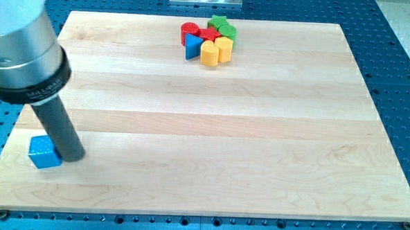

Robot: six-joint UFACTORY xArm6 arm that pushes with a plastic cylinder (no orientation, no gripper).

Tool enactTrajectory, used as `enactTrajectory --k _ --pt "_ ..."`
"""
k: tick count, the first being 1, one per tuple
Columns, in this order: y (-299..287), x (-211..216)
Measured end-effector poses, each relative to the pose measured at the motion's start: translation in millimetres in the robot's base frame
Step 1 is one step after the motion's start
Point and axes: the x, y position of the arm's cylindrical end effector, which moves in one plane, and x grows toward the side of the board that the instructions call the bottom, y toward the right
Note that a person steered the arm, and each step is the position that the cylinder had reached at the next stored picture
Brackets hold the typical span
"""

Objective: Move the red circle to the top of the cube

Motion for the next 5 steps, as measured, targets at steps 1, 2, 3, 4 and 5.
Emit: enactTrajectory --k 1,2,3,4,5 --pt "-20.2 -3.8" --pt "5.5 -22.2" --pt "-31.9 -67.4" --pt "-27.7 -90.8" --pt "74.9 -140.2"
